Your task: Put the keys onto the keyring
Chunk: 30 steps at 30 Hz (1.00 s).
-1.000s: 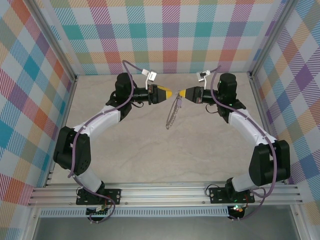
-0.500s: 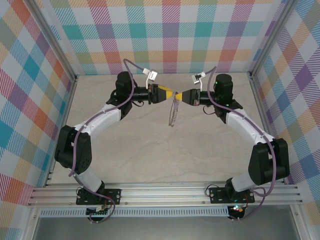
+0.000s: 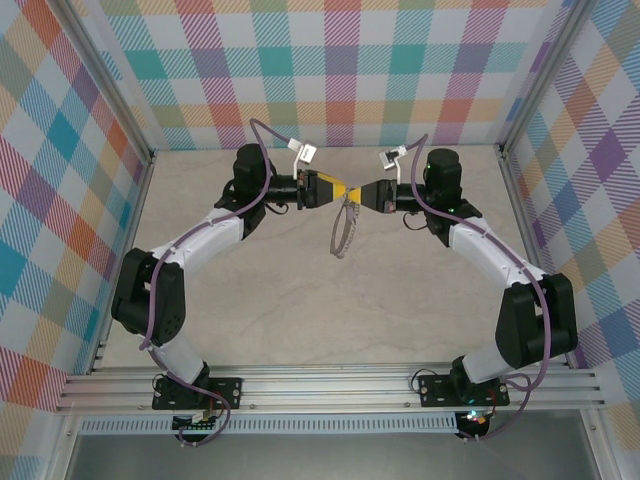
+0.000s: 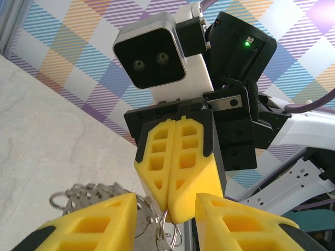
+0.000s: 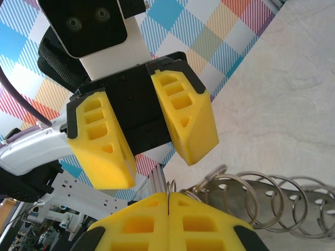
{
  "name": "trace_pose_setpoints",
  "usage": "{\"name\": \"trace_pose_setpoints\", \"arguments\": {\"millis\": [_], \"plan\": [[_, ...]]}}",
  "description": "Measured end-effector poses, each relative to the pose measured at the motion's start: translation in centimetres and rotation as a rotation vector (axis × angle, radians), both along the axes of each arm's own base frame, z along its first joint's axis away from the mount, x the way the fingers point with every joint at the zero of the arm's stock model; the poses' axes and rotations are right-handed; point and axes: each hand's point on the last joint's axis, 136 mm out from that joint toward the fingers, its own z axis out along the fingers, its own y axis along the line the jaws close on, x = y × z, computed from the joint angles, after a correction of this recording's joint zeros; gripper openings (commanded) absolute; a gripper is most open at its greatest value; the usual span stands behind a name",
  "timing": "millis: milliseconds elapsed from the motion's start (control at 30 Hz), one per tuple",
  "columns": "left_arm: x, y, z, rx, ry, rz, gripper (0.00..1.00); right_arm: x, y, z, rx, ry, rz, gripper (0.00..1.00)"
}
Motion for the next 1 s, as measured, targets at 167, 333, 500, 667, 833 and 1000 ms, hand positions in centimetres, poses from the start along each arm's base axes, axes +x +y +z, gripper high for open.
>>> {"name": "trace_pose_setpoints", "arguments": {"millis": [167, 333, 500, 667, 833, 1000], "plan": [[0.1, -0.1, -0.2, 0.002, 0.005, -0.007, 0.31, 0.0, 0.0, 0.0, 0.000, 0.000, -0.001, 0.00], [-0.2, -0.3, -0.3, 0.002, 0.006, -0.029, 0.28, 0.1, 0.0, 0.0, -0.001, 0.000, -0.005, 0.00], [-0.7, -0.5, -0.2, 0.008, 0.000, -0.050, 0.24, 0.2, 0.0, -0.1, -0.002, 0.001, -0.010, 0.00], [-0.9, -0.6, -0.7, 0.022, 0.007, -0.059, 0.18, 0.2, 0.0, 0.0, -0.002, -0.003, -0.011, 0.00], [-0.9, -0.7, -0.7, 0.030, 0.000, -0.062, 0.10, 0.2, 0.0, 0.1, 0.000, -0.007, -0.011, 0.00], [-0.8, -0.8, -0.8, 0.035, -0.001, -0.061, 0.00, 0.2, 0.0, 0.1, 0.001, -0.006, -0.011, 0.00]]}}
